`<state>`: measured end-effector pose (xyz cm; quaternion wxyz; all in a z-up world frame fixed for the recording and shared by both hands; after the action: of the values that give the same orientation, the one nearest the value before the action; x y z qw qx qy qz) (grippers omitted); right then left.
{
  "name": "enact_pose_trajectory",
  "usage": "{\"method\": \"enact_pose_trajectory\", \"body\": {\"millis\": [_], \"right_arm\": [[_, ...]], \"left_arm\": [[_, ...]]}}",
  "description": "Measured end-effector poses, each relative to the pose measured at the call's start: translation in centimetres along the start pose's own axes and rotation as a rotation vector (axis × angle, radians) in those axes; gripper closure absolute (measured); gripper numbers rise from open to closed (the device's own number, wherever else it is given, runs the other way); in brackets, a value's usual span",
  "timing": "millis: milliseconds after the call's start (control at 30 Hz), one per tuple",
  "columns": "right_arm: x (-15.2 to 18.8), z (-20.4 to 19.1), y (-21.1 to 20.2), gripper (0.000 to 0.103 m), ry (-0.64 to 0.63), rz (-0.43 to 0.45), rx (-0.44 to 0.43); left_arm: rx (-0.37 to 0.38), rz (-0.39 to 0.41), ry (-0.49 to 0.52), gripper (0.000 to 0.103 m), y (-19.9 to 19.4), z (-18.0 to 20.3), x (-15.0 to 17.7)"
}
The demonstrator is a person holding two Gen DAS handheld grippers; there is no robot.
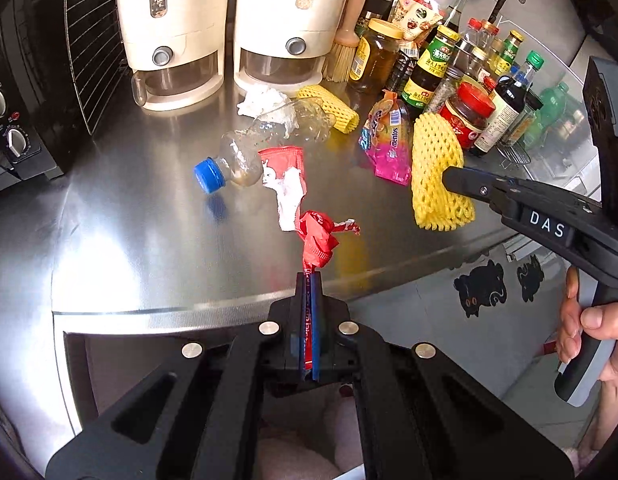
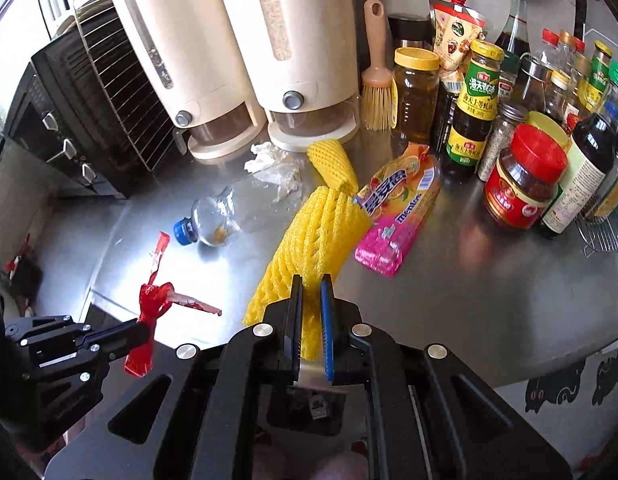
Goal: Collect trash
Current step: 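Lower the red wrapper and foam net over the black bin and open both grippers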
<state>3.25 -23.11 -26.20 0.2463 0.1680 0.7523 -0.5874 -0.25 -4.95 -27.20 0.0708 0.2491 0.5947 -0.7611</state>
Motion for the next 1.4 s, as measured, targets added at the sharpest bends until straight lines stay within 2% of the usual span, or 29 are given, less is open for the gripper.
{"method": "enact_pose_trajectory", "body": {"millis": [267,500,733,1000,1233,1400], "right_arm": [[5.7,-0.1,-1.5,0.093,0.01,-0.07,-0.034],[11.6,-0.2,0.4,0.093,0.023,-0.191,-0.051],[17.1,-0.4,5.3,0.093,0.035,-0.326,-0.074],[21.6,0.3,12.4,0.093,0.051,-0.438,-0.081],[24.2,0.5,18.2,0.093,0.095,-0.513,-0.093],[25.2,0.8,21.9,0.093,0.124,-0.561,-0.081]], "left_arm": [[0.001,-0.022,0.004,0.103,-0.9,1.0,4.7],[0.021,-0.107,-0.014,0.103,2.0,0.7,9.5],[0.052,-0.222,-0.057,0.103,7.7,-0.7,14.3],[0.062,-0.329,-0.095,0.103,15.2,-2.3,17.8],[0.065,-0.421,-0.103,0.103,21.2,-3.2,20.4],[0.073,-0.458,-0.119,0.103,24.8,-3.8,21.1]]}}
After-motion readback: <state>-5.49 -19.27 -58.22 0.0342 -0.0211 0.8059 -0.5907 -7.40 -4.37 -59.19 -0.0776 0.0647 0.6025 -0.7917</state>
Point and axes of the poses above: each gripper's, at about its wrist camera, not at the fingertips, and y roughly the way its jaws point, z to its right, x to its underside, the point moved 2 cm from there along y, roughly the way its jaws point, and after that the axes turned 2 degrees about -z, right-handed, at the moved point
